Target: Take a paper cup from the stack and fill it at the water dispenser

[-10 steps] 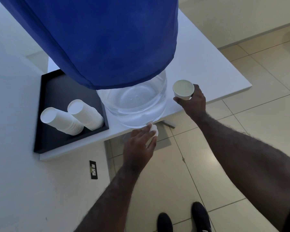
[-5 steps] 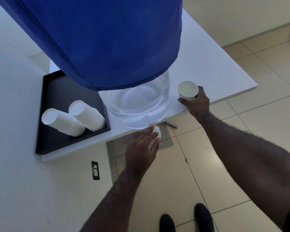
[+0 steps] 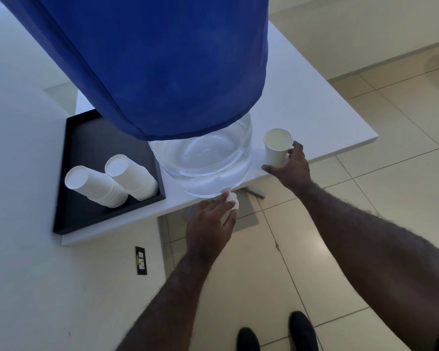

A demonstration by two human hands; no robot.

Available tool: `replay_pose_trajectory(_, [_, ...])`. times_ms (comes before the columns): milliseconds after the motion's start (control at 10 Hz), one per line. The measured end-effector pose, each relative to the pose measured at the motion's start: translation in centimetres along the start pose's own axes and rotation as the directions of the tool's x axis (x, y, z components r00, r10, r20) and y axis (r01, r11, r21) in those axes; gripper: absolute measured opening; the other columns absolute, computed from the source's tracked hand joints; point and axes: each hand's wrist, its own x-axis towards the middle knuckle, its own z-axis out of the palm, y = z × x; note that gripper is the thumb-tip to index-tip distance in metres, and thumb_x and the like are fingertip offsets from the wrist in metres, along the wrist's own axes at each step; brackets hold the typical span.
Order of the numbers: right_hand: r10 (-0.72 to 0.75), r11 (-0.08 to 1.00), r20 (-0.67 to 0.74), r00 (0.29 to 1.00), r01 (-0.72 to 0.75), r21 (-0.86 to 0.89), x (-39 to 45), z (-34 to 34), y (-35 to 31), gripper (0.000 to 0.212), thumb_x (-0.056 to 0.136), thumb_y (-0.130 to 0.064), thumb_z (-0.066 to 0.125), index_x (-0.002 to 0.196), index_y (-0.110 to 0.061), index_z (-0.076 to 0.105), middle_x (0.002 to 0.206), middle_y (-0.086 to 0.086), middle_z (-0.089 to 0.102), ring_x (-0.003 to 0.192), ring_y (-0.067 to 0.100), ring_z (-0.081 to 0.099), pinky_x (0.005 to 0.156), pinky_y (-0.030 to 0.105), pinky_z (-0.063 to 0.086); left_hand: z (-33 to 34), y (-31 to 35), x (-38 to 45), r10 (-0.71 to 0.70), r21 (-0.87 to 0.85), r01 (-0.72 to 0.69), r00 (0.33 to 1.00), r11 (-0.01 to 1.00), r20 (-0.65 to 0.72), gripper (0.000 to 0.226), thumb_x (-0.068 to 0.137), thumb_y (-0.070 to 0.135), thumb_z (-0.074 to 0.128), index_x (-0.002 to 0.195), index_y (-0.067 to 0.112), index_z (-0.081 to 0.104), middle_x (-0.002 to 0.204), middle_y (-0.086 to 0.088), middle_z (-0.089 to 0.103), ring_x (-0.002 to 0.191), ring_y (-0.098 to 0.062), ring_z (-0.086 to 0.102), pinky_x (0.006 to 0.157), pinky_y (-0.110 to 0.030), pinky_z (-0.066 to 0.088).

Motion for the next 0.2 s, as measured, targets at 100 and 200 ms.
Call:
replay_pose_trajectory(100, [-0.012, 0.998, 0.013, 1.000, 0.013, -0.063, -1.0, -0.6, -0.4, 0.105, 0.061, -0.031, 0.090, 0.143, -0.008, 0.029, 0.137, 0.016, 0.047, 0.127, 0.033, 0.045, 0.105, 0.042, 0.041, -0.5, 0.6, 0.4, -0.066, 0.017, 0.065, 0.997, 0.998, 0.043, 0.020, 0.083, 0.028, 0.073, 0.103, 0.024, 0.074, 0.123, 0.009, 0.070, 0.101, -0.017, 0.067, 0.084, -0.031, 0.055])
replay_pose_trajectory(200, [0.007, 0.996, 0.035, 0.999, -0.004, -0.087, -2.7, -1.4, -1.2, 0.106, 0.062, -0.031, 0.089, 0.144, -0.007, 0.027, 0.139, 0.018, 0.047, 0.129, 0.035, 0.044, 0.105, 0.041, 0.038, -1.3, 1.1, 0.4, -0.107, 0.054, 0.103, 0.991, 0.993, 0.086, 0.027, 0.082, 0.027, 0.073, 0.108, 0.023, 0.072, 0.121, 0.008, 0.071, 0.103, -0.019, 0.067, 0.084, -0.032, 0.054])
